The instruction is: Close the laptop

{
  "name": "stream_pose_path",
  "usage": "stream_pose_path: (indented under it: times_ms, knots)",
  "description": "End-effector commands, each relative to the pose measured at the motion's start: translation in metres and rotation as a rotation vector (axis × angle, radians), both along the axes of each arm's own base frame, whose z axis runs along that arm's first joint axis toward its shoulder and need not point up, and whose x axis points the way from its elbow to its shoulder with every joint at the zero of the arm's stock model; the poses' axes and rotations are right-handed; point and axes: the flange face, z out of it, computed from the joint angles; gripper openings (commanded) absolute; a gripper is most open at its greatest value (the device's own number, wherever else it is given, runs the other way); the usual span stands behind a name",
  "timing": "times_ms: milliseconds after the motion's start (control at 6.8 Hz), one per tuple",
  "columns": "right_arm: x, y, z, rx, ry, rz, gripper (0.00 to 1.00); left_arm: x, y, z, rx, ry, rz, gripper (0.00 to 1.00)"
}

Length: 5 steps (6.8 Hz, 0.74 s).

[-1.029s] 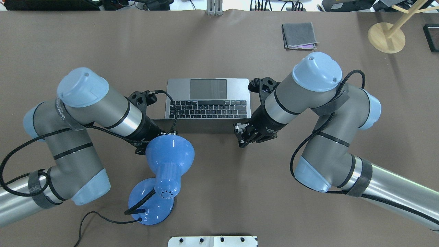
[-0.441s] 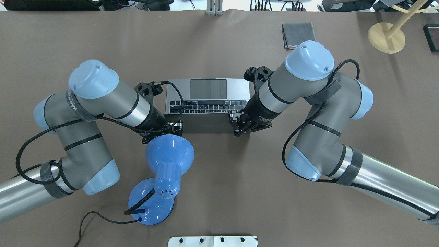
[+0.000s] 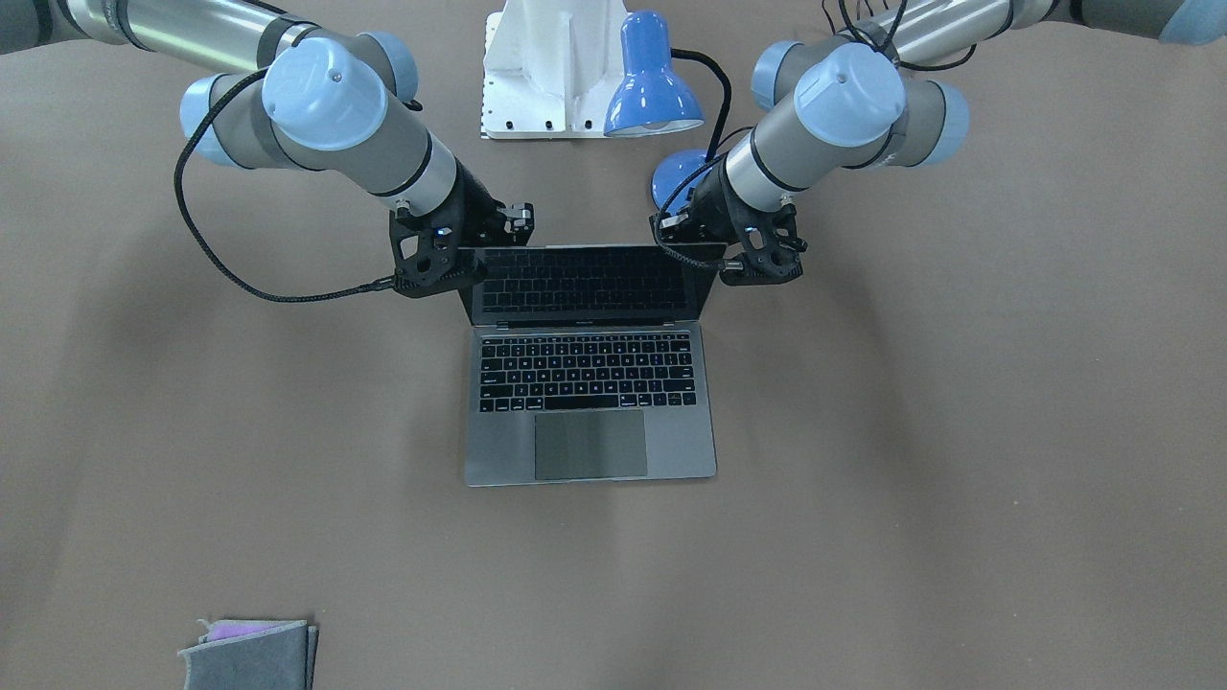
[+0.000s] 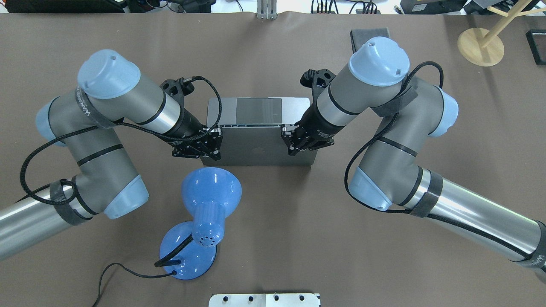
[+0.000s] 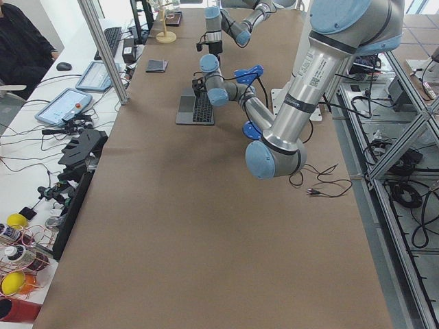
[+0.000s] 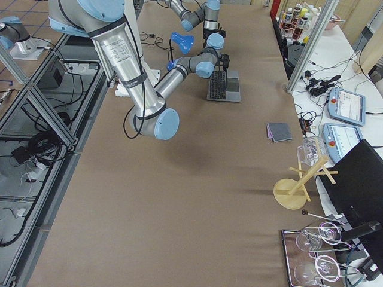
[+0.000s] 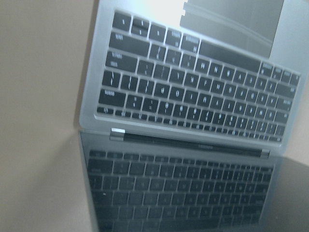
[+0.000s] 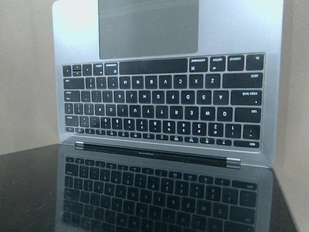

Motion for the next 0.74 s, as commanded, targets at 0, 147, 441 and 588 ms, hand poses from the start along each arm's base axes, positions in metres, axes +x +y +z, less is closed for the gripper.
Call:
stream_pose_path:
  times_ms: [0, 147, 441, 588]
  knots:
    - [0.006, -0.031, 0.001, -0.001, 0.02, 0.048, 0.0, 0.014, -0.018, -0.012, -0.001, -0.004, -0.01, 0.0]
    - [-0.002, -0.04, 0.001, 0.001, 0.035, 0.066, 0.0, 0.018, -0.024, -0.014, -0.001, -0.004, -0.013, 0.0]
    - [-0.016, -0.055, -0.007, 0.003, 0.052, 0.083, 0.0, 0.007, -0.046, -0.01, 0.007, -0.014, -0.042, 0.0]
    - [-0.021, -0.061, -0.006, 0.011, 0.06, 0.098, 0.0, 0.003, -0.059, -0.001, 0.053, -0.028, -0.035, 0.0]
